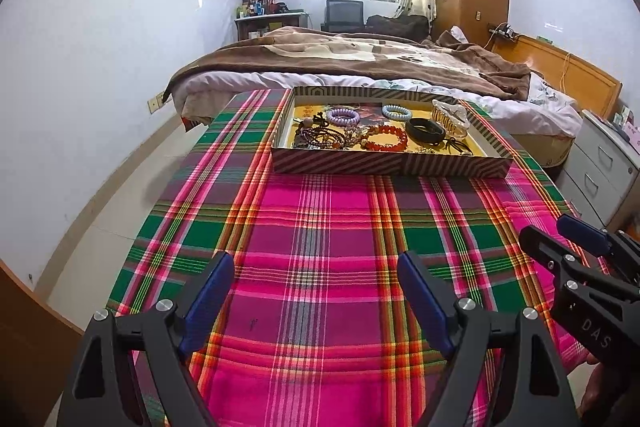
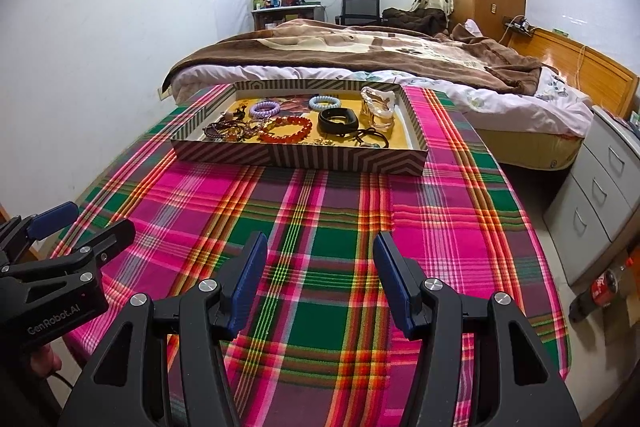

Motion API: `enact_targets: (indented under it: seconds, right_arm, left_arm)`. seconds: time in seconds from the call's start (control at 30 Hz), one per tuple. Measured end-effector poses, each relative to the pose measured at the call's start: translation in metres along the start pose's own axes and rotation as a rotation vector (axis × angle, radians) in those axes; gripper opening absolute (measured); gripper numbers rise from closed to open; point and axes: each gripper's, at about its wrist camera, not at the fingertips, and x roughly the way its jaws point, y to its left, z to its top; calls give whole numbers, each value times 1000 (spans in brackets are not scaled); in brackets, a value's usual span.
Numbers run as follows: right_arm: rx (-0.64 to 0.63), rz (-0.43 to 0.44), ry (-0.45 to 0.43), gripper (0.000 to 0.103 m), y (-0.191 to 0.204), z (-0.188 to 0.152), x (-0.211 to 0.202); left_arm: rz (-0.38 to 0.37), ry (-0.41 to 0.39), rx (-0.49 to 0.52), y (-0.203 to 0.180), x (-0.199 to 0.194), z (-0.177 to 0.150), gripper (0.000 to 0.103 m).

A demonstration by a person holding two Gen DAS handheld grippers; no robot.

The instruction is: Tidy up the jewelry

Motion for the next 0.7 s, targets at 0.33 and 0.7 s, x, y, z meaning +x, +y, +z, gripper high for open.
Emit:
enact_targets:
  seconds: [0.33,0.7]
  right_arm:
    - [-2,2,-2,56,3,0,0]
    - [-2,1,-2,56,3,0,-1]
  left_arm:
    - [0,2,-5,3,-1,-1,83]
    - [-5,0,-8,3,-5,-4,83]
